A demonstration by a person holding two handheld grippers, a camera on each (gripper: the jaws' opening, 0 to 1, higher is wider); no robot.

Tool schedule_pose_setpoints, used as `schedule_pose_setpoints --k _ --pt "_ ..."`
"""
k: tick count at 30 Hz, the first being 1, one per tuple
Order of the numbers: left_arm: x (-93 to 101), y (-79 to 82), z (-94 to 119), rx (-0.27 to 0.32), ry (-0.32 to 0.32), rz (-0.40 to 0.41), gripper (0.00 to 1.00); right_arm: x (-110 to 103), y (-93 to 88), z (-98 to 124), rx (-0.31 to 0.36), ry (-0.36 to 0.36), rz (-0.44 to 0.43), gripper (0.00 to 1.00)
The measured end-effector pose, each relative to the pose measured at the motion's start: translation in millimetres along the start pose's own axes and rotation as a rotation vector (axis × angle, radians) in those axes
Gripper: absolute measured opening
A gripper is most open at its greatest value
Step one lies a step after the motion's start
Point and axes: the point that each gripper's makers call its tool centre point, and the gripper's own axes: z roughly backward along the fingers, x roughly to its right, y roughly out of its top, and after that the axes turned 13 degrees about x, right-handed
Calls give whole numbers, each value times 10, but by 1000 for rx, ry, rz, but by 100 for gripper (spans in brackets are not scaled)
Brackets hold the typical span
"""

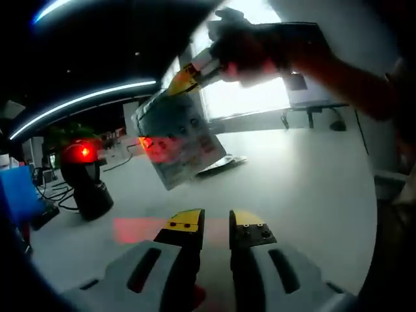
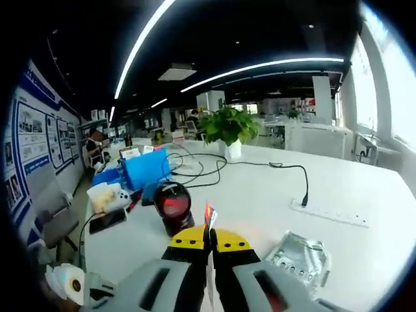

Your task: Clip sheet goods on table flip sheet goods clip sheet goods scan sheet goods put sheet goods back to table

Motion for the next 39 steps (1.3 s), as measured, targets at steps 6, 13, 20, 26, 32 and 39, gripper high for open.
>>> schedule_pose_setpoints --k 6,13,20,26,32,39 --pt "4 6 -6 4 -4 3 8 35 115 -247 28 -42 9 0" --pt "14 19 -6 11 -12 8 8 168 84 -402 48 -138 19 0" --pt "20 20 -18 13 -14 5 8 257 42 -460 75 -205 -12 0" --pt "26 20 -22 13 -15 4 8 219 -13 -566 68 -221 -41 0" --pt "32 22 -19 15 -17 3 8 216 -11 -678 81 -226 -25 0" --pt "48 32 -10 17 -18 -3 8 251 19 -721 101 -242 -58 0"
